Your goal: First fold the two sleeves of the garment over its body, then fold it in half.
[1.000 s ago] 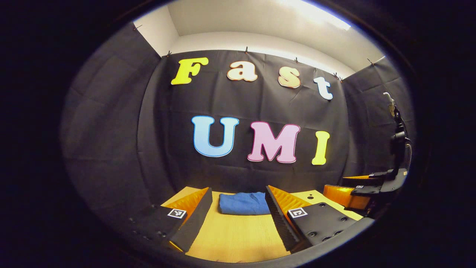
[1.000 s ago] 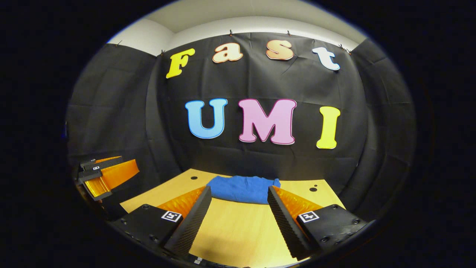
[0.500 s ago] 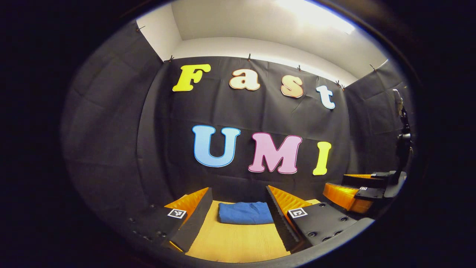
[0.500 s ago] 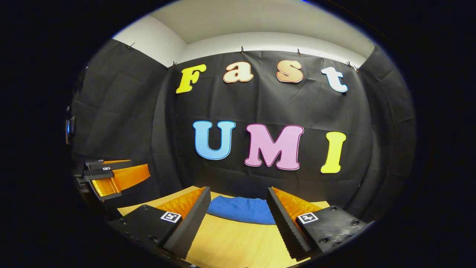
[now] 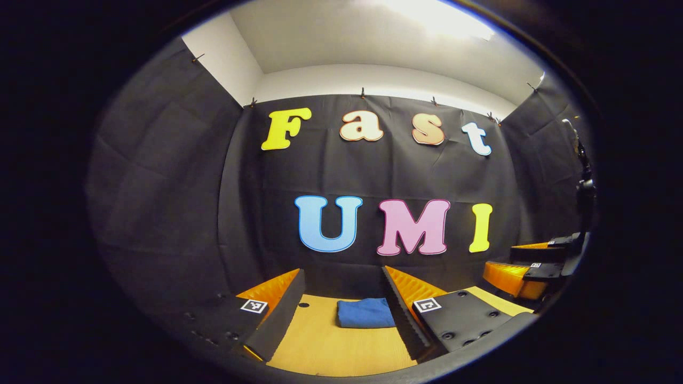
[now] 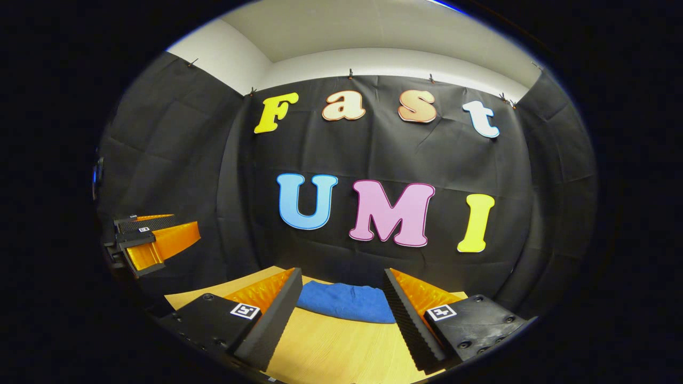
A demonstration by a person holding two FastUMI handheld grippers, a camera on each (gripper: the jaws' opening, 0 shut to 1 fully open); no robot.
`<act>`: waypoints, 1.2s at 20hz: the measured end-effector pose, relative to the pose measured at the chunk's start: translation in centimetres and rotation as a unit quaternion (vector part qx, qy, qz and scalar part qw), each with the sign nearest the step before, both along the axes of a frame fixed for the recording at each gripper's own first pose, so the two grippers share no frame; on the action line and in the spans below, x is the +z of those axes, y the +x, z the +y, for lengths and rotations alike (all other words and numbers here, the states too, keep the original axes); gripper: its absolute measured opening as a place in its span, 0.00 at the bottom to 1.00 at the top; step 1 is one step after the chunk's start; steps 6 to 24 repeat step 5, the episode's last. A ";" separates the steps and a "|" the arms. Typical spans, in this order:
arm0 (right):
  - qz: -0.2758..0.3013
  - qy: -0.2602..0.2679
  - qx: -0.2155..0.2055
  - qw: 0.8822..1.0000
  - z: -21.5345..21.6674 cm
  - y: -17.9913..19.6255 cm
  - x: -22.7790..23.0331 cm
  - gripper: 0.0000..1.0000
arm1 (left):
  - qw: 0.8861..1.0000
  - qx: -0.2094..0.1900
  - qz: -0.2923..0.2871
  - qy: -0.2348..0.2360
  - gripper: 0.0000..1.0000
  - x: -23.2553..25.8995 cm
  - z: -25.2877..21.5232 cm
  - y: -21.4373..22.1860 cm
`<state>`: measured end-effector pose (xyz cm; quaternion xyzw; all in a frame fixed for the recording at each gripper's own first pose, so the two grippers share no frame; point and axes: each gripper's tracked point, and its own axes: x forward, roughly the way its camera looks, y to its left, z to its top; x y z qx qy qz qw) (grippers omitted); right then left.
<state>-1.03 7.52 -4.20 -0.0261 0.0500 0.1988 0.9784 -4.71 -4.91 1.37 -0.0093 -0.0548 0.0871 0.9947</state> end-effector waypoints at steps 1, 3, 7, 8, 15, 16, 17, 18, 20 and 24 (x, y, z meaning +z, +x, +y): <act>0.001 0.002 0.002 1.000 0.2 -0.2 -0.1 0.97 | 1.000 -0.001 0.006 -0.002 0.81 -0.4 0.3 -0.1; -0.001 0.003 0.002 1.000 0.2 -0.4 0.1 0.97 | 1.000 0.001 0.014 0.000 0.80 -0.8 0.5 -0.2; -0.002 0.003 0.001 1.000 0.1 -0.6 0.0 0.97 | 1.000 0.009 0.017 0.009 0.82 -0.9 0.9 -0.1; -0.002 0.003 0.001 1.000 0.1 -0.6 0.0 0.97 | 1.000 0.009 0.017 0.009 0.82 -0.9 0.9 -0.1; -0.002 0.003 0.001 1.000 0.1 -0.6 0.0 0.97 | 1.000 0.009 0.017 0.009 0.82 -0.9 0.9 -0.1; -0.002 0.003 0.001 1.000 0.1 -0.6 0.0 0.97 | 1.000 0.009 0.017 0.009 0.82 -0.9 0.9 -0.1; -0.002 0.003 0.001 1.000 0.1 -0.6 0.0 0.97 | 1.000 0.009 0.017 0.009 0.82 -0.9 0.9 -0.1; -0.002 0.003 0.001 1.000 0.1 -0.6 0.0 0.97 | 1.000 0.009 0.017 0.009 0.82 -0.9 0.9 -0.1; -0.002 0.003 0.001 1.000 0.1 -0.6 0.0 0.97 | 1.000 0.009 0.017 0.009 0.82 -0.9 0.9 -0.1; -0.002 0.003 0.001 1.000 0.1 -0.6 0.0 0.97 | 1.000 0.009 0.017 0.009 0.82 -0.9 0.9 -0.1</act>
